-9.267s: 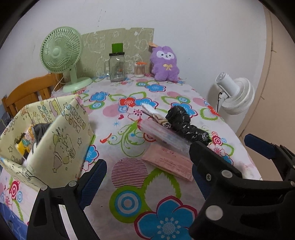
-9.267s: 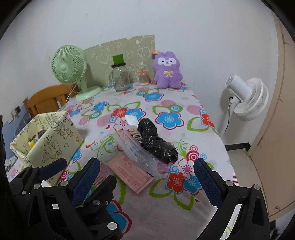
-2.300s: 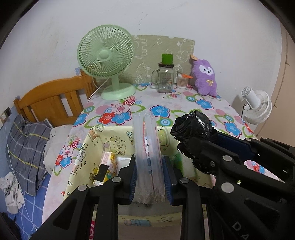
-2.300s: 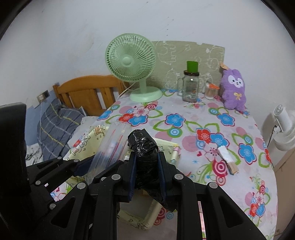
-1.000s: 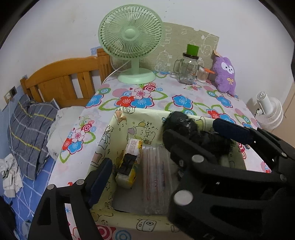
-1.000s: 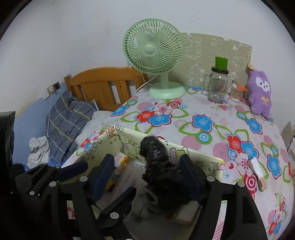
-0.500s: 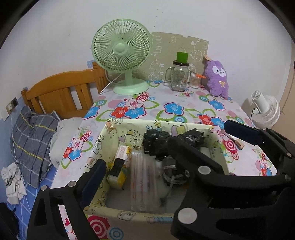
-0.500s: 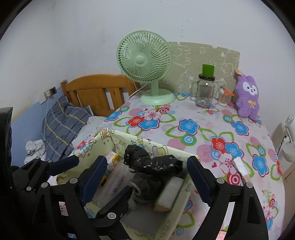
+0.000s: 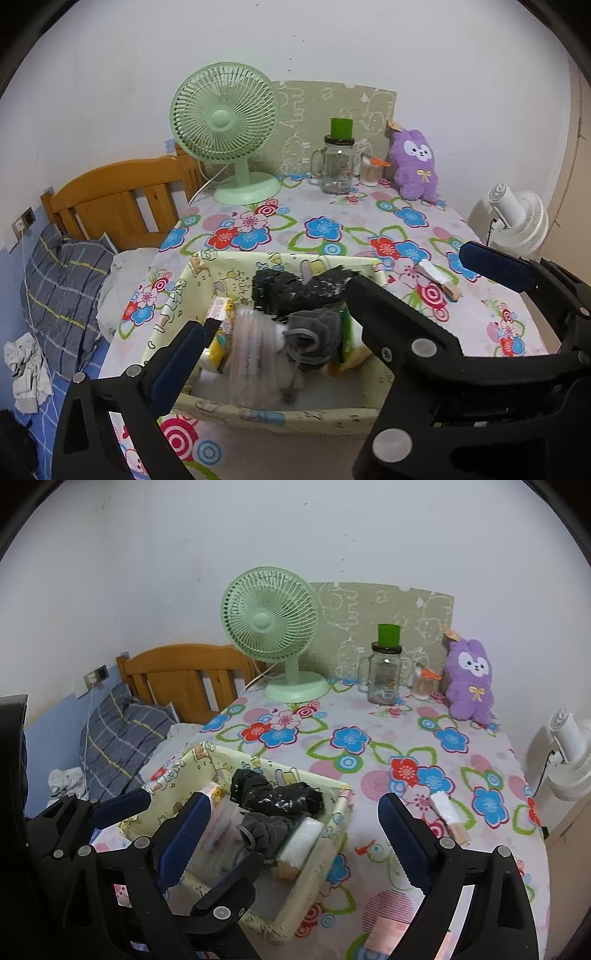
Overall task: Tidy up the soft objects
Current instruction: 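Withdraw both tools from the box toward the pink paper slip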
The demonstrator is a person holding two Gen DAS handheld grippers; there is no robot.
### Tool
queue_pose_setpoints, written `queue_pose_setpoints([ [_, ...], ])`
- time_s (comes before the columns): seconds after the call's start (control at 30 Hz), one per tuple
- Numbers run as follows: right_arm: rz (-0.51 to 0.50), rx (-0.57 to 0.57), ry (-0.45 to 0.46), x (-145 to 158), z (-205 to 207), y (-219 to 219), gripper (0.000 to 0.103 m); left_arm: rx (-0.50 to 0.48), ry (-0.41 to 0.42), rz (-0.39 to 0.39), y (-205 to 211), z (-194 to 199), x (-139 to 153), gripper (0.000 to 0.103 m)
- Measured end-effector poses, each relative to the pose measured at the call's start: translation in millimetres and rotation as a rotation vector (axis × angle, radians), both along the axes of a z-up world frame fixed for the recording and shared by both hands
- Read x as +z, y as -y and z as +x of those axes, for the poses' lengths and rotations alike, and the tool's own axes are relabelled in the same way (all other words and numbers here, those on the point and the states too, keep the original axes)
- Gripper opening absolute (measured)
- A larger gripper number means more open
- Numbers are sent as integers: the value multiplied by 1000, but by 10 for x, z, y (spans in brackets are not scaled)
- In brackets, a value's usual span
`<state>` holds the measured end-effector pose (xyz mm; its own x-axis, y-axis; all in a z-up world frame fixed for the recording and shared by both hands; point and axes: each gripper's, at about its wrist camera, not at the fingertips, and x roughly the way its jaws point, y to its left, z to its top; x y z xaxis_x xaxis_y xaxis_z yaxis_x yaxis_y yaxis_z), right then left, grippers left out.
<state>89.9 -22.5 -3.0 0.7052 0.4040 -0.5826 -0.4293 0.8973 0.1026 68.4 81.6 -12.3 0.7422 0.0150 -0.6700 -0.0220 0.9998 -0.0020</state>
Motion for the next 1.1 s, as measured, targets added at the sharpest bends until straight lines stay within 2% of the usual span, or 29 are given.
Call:
queue_pose_setpoints([
  [0.57,6,-86,61,201,-274,614,99,-54,47,30,555,-206,194,103],
  [0.77,2,-113,72,215,-347,818,100,-82,64,53,789,-256,225,103],
  [1.1,-7,-155,64,169,-398,1163,101,-122,57,40,1100,-275,195,103],
])
